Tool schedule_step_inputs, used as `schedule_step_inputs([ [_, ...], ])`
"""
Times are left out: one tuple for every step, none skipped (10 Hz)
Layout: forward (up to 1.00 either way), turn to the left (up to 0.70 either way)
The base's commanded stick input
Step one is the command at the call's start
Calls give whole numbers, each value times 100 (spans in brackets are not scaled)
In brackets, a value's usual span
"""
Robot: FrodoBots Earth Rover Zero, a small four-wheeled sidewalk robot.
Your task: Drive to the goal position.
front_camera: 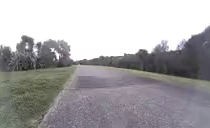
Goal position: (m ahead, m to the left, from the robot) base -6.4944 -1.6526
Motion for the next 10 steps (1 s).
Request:
schedule_step_inputs([
  [0, 0],
  [0, 0],
  [0, 0],
  [0, 1],
  [0, 2],
  [0, 3],
  [0, -4],
  [0, -17],
  [0, -40],
  [0, -70],
])
